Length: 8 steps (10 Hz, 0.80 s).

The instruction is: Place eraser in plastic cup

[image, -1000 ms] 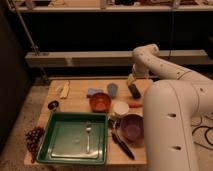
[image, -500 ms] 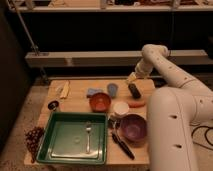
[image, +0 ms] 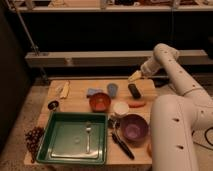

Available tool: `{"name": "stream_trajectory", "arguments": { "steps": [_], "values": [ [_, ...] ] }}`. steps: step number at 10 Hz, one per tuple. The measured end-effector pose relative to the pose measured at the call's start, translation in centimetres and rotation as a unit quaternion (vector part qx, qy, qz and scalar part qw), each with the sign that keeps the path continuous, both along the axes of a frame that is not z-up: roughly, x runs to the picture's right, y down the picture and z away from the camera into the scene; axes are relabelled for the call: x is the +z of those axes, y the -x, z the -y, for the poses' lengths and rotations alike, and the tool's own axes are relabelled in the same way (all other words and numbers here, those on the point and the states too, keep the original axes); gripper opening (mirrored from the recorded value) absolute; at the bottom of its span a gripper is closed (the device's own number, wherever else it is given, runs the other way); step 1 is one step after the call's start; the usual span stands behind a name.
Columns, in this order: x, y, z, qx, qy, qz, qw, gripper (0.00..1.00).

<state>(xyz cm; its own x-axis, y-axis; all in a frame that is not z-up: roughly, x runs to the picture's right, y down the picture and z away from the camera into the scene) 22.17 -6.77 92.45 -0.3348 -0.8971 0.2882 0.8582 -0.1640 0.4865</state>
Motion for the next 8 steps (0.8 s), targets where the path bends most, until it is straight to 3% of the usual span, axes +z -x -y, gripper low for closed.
{"name": "stream_trajectory", "arguments": {
  "steps": [1, 3, 5, 8],
  "values": [
    [0.1, 0.2, 0.0, -0.006, -0.004, -0.004, 1.0, 0.8],
    [1.1, -0.1, -0.9, -0.026, -0.036, -0.035, 0.9984, 0.8],
    [2.5, -0.9, -2.1, -0.025, -0.069, -0.034, 0.9968, 0.8],
    [2.7, -0.8, -2.2, -0.025, -0.074, -0.029, 0.9965, 0.8]
  ]
}}
